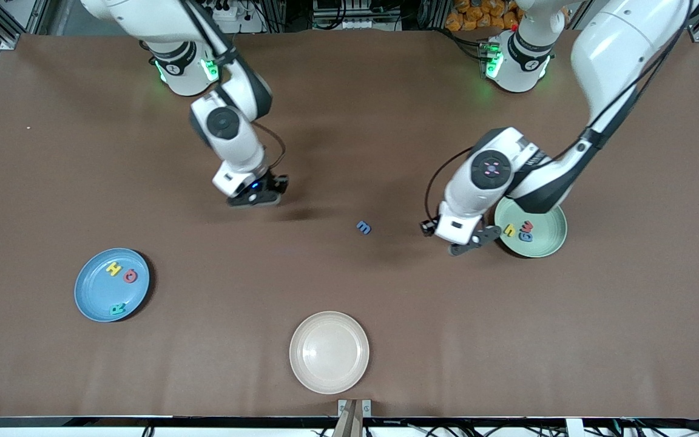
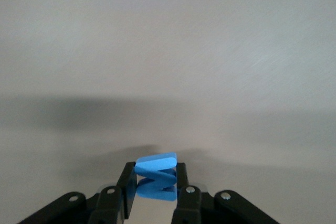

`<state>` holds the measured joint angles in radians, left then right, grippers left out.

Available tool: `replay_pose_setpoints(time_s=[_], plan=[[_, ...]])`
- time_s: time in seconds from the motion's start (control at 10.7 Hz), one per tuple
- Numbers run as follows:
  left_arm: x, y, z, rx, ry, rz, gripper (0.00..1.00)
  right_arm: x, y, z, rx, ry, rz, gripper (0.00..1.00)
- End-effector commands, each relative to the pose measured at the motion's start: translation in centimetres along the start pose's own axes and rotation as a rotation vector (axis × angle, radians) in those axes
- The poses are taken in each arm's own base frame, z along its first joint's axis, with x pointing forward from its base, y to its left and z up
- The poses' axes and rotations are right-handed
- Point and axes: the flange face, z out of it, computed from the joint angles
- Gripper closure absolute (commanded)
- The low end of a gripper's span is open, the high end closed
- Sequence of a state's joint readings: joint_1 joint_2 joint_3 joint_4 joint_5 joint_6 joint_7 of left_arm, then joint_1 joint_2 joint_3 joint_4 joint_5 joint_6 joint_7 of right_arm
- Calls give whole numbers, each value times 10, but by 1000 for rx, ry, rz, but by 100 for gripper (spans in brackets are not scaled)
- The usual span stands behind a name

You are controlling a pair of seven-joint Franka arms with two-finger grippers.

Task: Sort uppercase to blue plate, lowercase to green plate
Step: 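Carry the blue W to the blue plate while the left gripper reaches e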

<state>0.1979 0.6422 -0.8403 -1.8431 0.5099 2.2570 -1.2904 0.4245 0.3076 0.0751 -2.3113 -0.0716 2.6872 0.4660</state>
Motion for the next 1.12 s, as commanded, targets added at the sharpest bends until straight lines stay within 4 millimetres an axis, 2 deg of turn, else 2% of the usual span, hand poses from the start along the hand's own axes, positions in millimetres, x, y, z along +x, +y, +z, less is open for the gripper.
replay_pose_setpoints(time_s=[0.0, 0.09, 0.19, 0.28, 0.37, 0.47, 0.56, 0.84, 0.94, 1.03], plan=[[-18, 32, 10, -22, -19, -58, 41, 42, 70, -16, -49, 17, -64, 100], [-23, 39, 17, -38, -16, -86, 41, 61, 104, -25, -61, 26, -96, 100], [-39, 51, 25, -48, -5, -109, 41, 77, 140, -32, -72, 34, -136, 100], [-56, 60, 34, -42, 0, -138, 41, 89, 173, -37, -83, 38, -174, 100], [-66, 68, 47, -47, 3, -173, 41, 98, 208, -39, -102, 41, -209, 100], [-74, 75, 53, -59, 14, -207, 41, 106, 241, -40, -130, 43, -241, 100], [-83, 79, 61, -50, 14, -216, 41, 116, 270, -44, -160, 48, -289, 100], [-79, 85, 62, -77, 20, -263, 41, 140, 332, -52, -216, 64, -382, 100], [-85, 92, 66, -84, 15, -266, 41, 146, 349, -52, -228, 67, -393, 76], [-85, 96, 70, -82, 22, -271, 42, 149, 355, -52, -232, 69, -390, 36]])
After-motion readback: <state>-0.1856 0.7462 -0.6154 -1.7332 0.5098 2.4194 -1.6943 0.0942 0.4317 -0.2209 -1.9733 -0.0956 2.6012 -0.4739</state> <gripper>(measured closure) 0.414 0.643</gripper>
